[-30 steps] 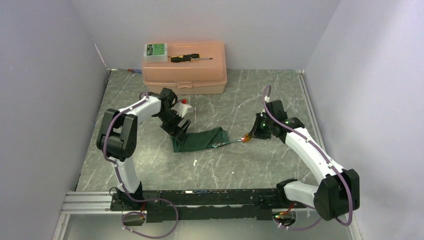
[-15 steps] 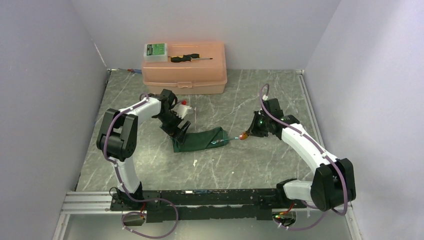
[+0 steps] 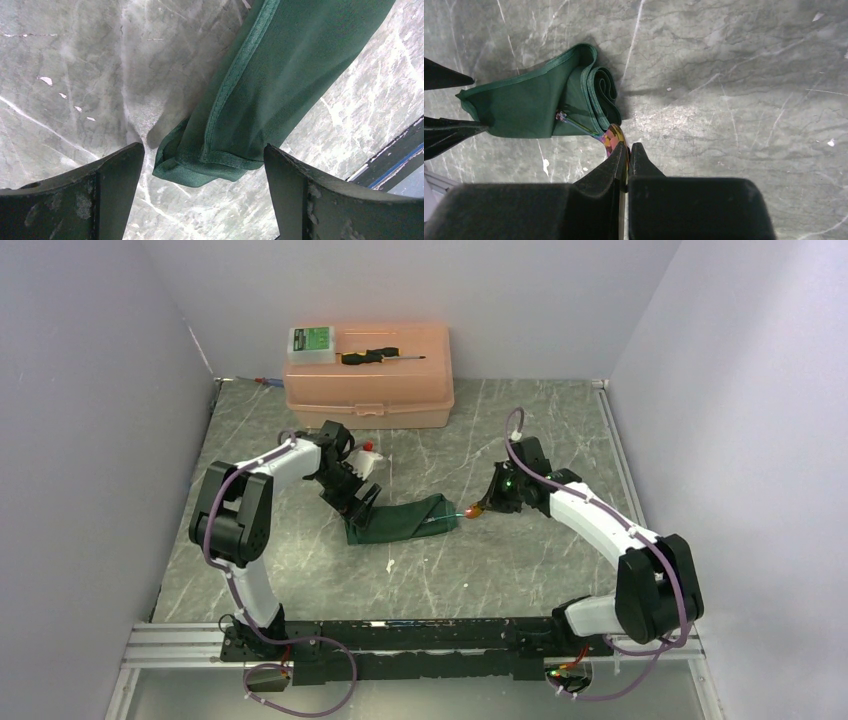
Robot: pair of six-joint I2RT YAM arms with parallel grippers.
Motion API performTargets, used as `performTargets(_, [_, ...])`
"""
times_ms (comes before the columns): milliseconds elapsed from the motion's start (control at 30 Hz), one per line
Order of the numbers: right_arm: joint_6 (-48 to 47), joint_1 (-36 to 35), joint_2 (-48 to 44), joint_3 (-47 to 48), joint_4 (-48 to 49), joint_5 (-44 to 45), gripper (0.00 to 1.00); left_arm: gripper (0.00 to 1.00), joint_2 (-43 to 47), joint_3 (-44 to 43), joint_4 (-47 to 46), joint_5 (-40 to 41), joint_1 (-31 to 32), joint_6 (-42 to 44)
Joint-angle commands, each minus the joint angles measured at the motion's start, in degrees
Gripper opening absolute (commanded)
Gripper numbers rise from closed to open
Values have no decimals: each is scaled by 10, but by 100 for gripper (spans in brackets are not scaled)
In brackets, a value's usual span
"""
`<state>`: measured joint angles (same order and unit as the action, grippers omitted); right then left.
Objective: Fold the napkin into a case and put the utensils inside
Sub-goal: Insert the spoon into the folded napkin.
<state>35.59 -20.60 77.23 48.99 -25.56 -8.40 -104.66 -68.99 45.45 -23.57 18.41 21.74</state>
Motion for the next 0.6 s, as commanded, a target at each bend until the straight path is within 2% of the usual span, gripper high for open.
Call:
performTargets(0, [22,-11,-7,-8,43,11,0,95,23,10,0,3,4,9])
performTargets(167, [36,-28,-1,-18,68,15,0,95,24,20,0,12,8,14])
performTargets(400, [50,-44,6,-35,99,27,0,95,67,-47,41,52,8,32])
performTargets(567, [52,-46,1,-49,118,19,0,95,82,0,27,105,8,74])
